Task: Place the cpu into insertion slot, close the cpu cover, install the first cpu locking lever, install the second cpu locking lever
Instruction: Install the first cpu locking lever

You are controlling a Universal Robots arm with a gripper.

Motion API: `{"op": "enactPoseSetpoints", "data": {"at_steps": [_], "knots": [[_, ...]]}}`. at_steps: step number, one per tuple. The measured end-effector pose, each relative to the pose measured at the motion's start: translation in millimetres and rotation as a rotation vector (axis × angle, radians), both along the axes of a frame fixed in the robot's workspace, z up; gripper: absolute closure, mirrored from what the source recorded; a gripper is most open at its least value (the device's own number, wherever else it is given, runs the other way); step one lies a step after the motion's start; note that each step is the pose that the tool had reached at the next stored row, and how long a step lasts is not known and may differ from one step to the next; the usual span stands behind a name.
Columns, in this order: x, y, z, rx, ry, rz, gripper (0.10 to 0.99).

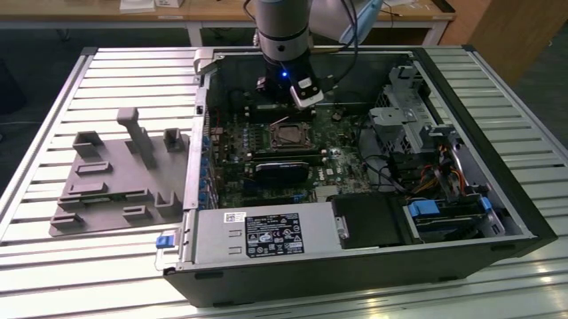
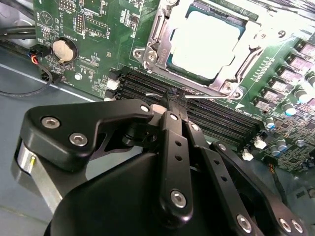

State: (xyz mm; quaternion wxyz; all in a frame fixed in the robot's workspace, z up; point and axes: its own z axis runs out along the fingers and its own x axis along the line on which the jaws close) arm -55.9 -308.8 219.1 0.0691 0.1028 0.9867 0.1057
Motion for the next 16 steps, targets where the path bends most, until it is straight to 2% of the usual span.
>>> {"op": "enactPoseSetpoints", "data": {"at_steps": [2, 3, 6, 9, 12, 16], "knots": [[0.0, 0.1, -0.5, 0.001, -0.0006, 0.000, 0.984], [-0.4, 0.1, -1.2, 0.001, -0.0036, 0.000, 0.984], [-2.5, 0.0, -4.2, 0.000, -0.0187, 0.000, 0.984], [-4.8, 0.0, -7.5, -0.001, -0.0299, -0.001, 0.984], [-5.2, 0.5, -8.4, -0.001, -0.0313, -0.002, 0.984], [-5.4, 0.9, -9.2, -0.002, -0.0319, -0.033, 0.984]]}}
